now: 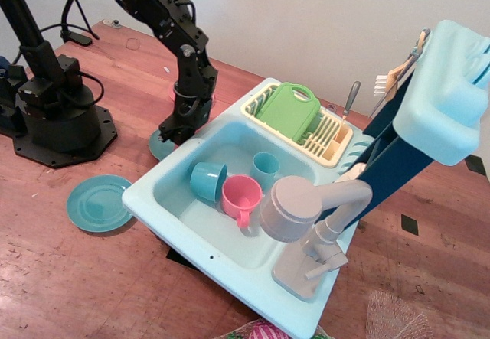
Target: Put cup from anywhere into sink
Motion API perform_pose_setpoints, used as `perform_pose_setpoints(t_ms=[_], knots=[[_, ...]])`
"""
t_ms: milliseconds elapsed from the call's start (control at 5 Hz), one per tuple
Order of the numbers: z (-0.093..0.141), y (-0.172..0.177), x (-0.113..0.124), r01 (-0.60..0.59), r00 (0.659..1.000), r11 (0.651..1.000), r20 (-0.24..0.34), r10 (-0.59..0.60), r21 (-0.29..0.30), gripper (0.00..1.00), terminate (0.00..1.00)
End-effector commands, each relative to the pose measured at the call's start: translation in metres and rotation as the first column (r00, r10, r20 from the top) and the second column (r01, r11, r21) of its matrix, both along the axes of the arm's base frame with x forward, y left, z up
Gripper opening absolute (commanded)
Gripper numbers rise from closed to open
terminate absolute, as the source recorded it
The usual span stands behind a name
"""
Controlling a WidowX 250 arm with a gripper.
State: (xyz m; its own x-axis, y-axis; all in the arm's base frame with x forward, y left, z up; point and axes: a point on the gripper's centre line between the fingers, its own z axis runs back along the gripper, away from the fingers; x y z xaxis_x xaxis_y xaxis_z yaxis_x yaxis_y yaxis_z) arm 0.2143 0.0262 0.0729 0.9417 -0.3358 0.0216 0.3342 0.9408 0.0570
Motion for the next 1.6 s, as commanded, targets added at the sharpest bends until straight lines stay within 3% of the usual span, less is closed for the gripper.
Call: perform_pose_setpoints(t_ms=[0,200,400,600,800,1000,1200,1400], knots=[[0.004,-0.005,0.015,0.067,0.998,0.998,0.008,-0.067,0.005,0.0,0.0],[0.039,0.002,-0.006,0.017,1.0,0.999,0.014,-0.018,0.043,0.0,0.0],[0.089,0.02,-0.025,0.004,1.0,0.996,-0.031,-0.002,0.09,0.0,0.0],[0.139,0.025,-0.027,-0.011,1.0,0.987,0.014,0.008,0.161,0.0,0.0],[0.187,0.012,0.021,0.051,0.992,0.977,0.1,-0.073,0.206,0.0,0.0],[0.183,-0.005,0.07,0.146,0.979,0.972,0.115,-0.17,0.186,0.0,0.0],[0.161,-0.029,0.119,0.2,0.968,0.97,0.124,-0.217,0.135,0.0,0.0],[0.147,-0.04,0.127,0.242,0.962,0.965,0.103,-0.252,0.102,0.0,0.0]])
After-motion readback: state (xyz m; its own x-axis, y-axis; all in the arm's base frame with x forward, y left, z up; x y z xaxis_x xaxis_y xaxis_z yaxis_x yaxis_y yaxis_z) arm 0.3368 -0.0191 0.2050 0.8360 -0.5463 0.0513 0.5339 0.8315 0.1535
